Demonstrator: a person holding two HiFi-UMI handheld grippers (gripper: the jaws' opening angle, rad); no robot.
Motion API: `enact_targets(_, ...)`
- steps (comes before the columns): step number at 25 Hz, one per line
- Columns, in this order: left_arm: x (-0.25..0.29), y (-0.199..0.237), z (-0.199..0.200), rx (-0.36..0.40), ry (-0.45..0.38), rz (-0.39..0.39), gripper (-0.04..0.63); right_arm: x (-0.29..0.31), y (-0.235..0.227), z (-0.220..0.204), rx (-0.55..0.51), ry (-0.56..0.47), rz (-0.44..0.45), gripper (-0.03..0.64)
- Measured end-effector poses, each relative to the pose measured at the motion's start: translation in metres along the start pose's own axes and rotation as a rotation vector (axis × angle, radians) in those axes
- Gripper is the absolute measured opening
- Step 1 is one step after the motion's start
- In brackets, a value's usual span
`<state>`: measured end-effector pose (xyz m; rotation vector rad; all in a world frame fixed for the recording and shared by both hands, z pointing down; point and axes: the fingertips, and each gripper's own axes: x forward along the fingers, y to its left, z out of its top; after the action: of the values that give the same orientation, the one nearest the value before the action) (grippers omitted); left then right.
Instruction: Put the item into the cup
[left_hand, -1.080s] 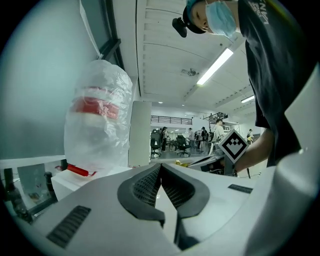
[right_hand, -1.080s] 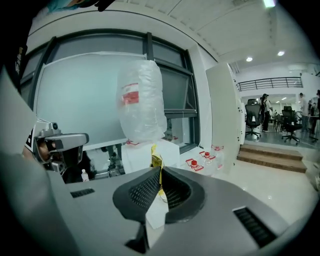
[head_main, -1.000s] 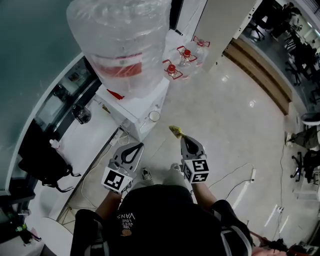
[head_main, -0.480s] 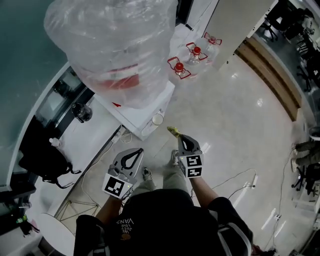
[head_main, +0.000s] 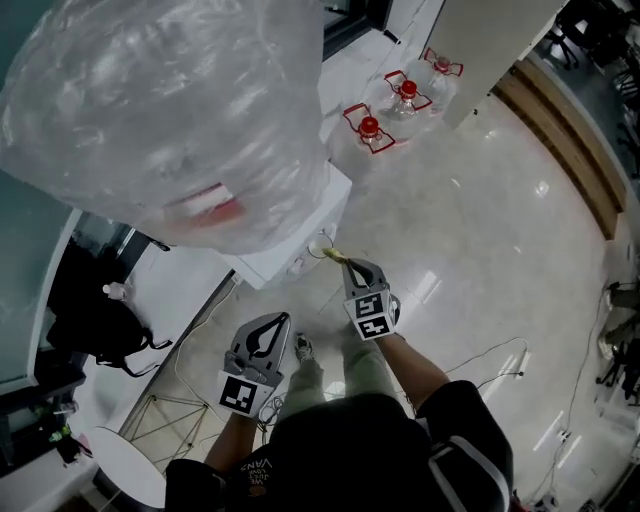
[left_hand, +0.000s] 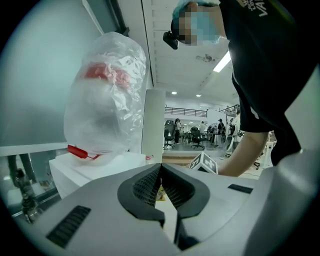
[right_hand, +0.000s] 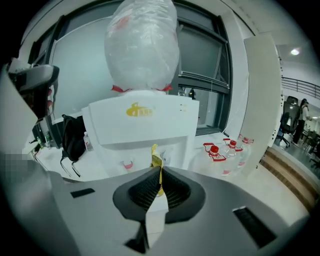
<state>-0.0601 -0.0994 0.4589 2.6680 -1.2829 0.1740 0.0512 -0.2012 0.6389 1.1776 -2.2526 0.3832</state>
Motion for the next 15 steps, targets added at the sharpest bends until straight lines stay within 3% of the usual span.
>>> enact_targets(15,0.027,0.000,-0.054,-0.018,0.079,-0.007,0.020,0.110,0.001,-0.059,-0.122,0.082,0.043,0.046)
